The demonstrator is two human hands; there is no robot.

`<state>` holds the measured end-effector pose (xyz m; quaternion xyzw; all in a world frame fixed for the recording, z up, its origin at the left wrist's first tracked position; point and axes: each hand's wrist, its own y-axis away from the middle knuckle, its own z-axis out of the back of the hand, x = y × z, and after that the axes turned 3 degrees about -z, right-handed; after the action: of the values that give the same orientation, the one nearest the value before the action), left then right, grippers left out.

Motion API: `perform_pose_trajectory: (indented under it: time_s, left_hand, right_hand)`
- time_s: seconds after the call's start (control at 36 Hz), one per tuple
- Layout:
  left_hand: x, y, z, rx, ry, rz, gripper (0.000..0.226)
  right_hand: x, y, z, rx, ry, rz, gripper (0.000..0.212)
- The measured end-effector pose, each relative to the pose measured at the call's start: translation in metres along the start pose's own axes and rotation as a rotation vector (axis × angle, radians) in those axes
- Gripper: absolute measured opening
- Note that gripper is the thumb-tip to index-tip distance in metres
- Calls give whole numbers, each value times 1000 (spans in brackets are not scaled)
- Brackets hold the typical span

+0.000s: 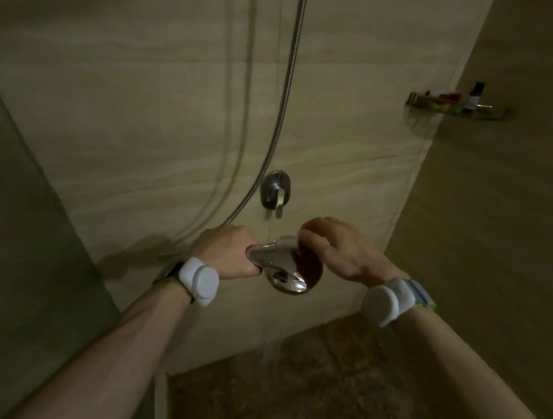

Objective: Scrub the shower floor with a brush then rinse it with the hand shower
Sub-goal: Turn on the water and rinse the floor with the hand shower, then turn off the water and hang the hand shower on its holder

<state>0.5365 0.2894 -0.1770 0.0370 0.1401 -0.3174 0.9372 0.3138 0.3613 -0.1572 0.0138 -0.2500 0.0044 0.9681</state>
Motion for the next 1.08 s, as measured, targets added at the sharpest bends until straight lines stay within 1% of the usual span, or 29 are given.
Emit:
perform_pose_trajectory:
  time_s: [0.06, 0.17, 0.25, 0.31, 0.36, 0.42, 0.47, 0.53, 0.61, 0.67, 0.75, 0.83, 0.89, 0.97, 1.06, 1.08]
  left_hand:
    - [6, -6, 3, 24, -41, -9, 32]
    - [22, -23, 3, 27, -133, -21, 32]
    - [33, -41, -4, 5, -207, 34, 35]
    - [43, -57, -7, -30, -252, 66, 34]
    - [55, -80, -10, -80, -266, 75, 34]
    - [60, -90, -6, -69, -262, 79, 31]
    - [64, -114, -5, -36, -265, 111, 33]
    - [68, -132, 1, -48, -267, 139, 34]
    - [75, -141, 7, -23, -294, 124, 35]
    - [74, -145, 8, -23, -301, 123, 36]
    - [78, -155, 7, -55, -320, 139, 35]
    - [84, -162, 6, -84, -331, 150, 35]
    - [84, -165, 5, -80, -327, 154, 33]
    - [78, -171, 3, -26, -312, 159, 40]
    - [73, -172, 5, 19, -357, 171, 40]
    - [74, -168, 2, 35, -356, 182, 41]
  right_hand:
    - [-15, -16, 5, 25, 22, -44, 43]
    - [-49, -73, 2, 100, 218, -93, 35]
    - [-65, -129, -11, 187, 307, -39, 33]
    - [-75, -169, -23, 223, 303, -3, 32]
    - [-84, -211, -33, 224, 287, 33, 32]
    - [-89, -238, -43, 212, 265, 64, 33]
    - [-98, -272, -52, 240, 239, 78, 32]
    - [-104, -307, -56, 276, 245, 100, 27]
    - [-117, -340, -72, 300, 235, 110, 25]
    - [-128, -356, -84, 306, 235, 95, 26]
    - [-129, -374, -94, 362, 233, 36, 30]
    - [-132, -381, -95, 350, 256, 64, 33]
    - [-142, -377, -96, 383, 269, 92, 34]
    - [-152, -373, -96, 401, 244, 113, 37]
    - [-152, -367, -99, 393, 213, 118, 43]
    - [-155, -365, -110, 411, 203, 111, 45]
